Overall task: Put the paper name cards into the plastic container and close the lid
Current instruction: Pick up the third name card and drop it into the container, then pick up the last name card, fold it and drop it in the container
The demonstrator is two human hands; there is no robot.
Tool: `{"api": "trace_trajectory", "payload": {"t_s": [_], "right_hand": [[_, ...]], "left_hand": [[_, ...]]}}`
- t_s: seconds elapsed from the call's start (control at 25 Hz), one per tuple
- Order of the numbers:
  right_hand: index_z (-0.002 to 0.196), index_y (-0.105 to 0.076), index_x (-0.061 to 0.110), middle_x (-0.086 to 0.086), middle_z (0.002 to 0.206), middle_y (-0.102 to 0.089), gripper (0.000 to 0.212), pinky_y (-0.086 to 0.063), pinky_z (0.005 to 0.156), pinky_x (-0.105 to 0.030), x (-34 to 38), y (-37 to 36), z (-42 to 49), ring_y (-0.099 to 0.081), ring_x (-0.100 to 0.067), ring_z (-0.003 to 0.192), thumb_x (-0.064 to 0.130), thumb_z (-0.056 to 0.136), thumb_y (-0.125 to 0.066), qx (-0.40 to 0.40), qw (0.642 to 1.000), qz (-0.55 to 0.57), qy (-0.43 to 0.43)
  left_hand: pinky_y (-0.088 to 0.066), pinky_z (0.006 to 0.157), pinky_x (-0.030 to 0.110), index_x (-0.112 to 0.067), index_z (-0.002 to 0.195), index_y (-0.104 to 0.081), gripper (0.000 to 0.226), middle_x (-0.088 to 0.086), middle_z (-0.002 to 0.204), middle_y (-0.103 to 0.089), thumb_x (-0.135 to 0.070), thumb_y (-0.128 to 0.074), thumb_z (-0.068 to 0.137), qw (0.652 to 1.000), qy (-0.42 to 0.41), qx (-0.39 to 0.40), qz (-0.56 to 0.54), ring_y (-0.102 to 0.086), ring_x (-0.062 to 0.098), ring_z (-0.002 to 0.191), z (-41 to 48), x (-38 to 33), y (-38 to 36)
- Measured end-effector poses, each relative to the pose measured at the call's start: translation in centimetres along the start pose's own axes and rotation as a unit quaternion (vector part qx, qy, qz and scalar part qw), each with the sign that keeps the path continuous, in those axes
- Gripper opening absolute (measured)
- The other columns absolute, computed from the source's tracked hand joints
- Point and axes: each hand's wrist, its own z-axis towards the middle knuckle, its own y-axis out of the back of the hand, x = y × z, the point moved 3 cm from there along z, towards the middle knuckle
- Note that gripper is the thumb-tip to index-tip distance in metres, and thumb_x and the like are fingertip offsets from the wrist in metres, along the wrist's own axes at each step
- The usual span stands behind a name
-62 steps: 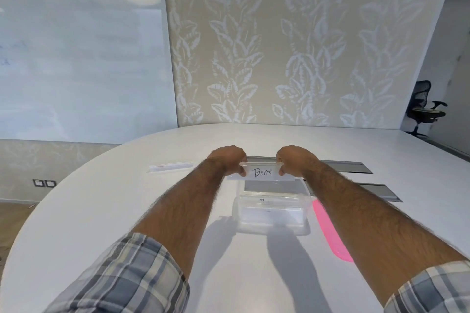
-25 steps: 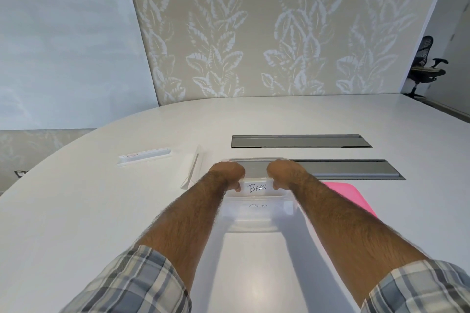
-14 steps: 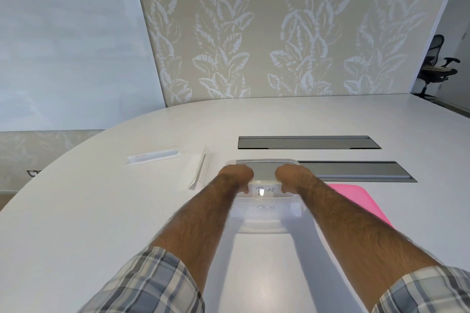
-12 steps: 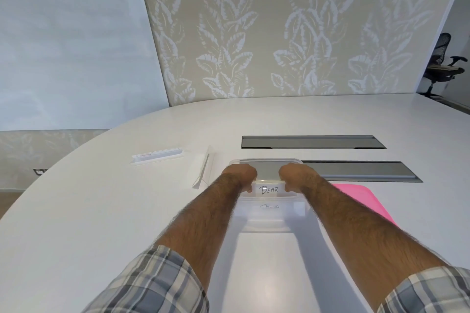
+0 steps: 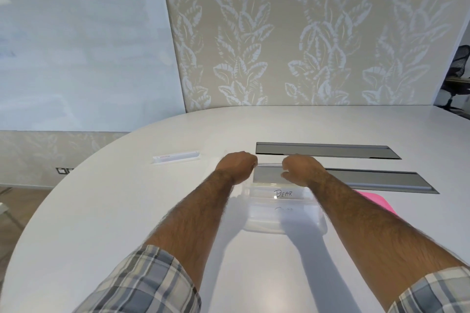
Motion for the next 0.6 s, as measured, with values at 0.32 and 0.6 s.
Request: {"api": "trace_trajectory", "payload": {"t_s": [0.32, 0.6], "right_hand": [[0.128, -0.058, 0.021, 0.0, 0.129, -0.061, 0.051, -0.048, 0.098, -0.041, 9.1, 2.2, 2.6, -0.057, -0.024, 0.12, 0.054, 0.091, -0.051, -0.038, 0.997, 0.045, 0.053], [0.131, -0.054, 0.019, -0.004, 0.13, -0.058, 0.053, -0.046, 0.095, -0.042, 17.1, 2.8, 5.7, -0.054, -0.027, 0.12, 0.053, 0.091, -0.05, -0.038, 0.993, 0.063, 0.09]], "left_hand": [[-0.033, 0.112, 0.034, -0.017, 0.141, -0.054, 0.045, 0.004, 0.15, -0.047, -0.032, -0.051, 0.099, 0.997, 0.057, -0.037, 0.022, -0.045, 0.024, 0.137, -6.7, 10.2, 2.7], [-0.013, 0.123, 0.041, -0.018, 0.155, -0.03, 0.065, 0.007, 0.166, -0.017, -0.046, -0.048, 0.099, 0.989, 0.144, 0.001, 0.03, -0.016, 0.025, 0.153, -11.4, 20.2, 3.3]]}}
